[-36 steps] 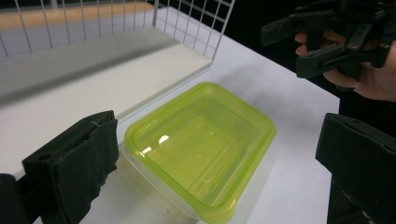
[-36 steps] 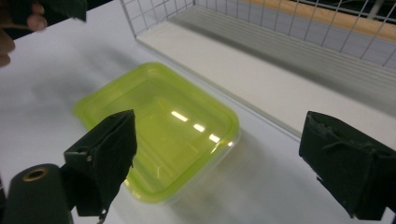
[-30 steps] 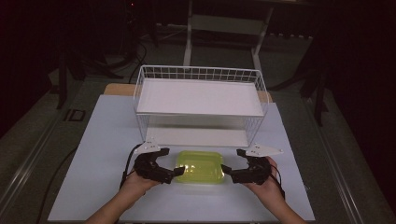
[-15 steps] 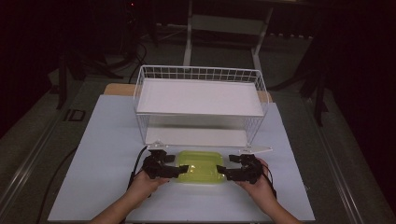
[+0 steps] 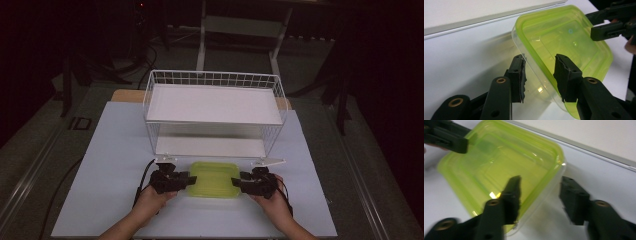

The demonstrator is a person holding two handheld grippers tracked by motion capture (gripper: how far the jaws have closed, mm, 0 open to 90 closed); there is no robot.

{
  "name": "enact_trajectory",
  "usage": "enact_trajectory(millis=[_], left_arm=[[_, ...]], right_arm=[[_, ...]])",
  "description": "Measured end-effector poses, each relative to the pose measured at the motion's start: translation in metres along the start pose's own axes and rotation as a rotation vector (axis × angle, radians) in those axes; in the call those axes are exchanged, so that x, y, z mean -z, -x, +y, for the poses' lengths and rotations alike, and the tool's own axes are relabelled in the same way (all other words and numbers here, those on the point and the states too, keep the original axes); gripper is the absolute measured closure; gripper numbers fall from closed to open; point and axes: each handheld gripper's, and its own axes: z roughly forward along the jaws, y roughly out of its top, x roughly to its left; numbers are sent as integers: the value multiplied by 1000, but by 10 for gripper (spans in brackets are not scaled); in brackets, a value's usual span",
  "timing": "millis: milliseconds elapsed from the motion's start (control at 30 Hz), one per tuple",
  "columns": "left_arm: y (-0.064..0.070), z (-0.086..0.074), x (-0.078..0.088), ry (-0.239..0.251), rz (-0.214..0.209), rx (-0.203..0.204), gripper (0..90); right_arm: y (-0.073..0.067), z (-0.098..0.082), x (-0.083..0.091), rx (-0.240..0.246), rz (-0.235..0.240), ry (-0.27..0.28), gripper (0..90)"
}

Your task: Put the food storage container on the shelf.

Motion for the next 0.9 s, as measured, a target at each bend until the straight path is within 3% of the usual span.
enact_trajectory(millis=[67,433,567,733,800,900], left_arm=[[1,-1,1,0,4,-7,621],[9,-5,6,-2,0,-17,667],[11,-7,8,0,-15,13,693],[19,-11,12,10,12,52,729],[20,-12,12,13,16,50,733],[26,-14,14,17,33,55,757]], right_arm=[[-3,0,1,7,-16,-4,550],[-9,-5,9,-84,-5,11,655],[-12,-5,11,-83,-7,14,670],[-12,-6,13,-99,26,20,700],[-12,-6,13,-103,27,20,704],[-11,-7,15,-145,61,19,731]])
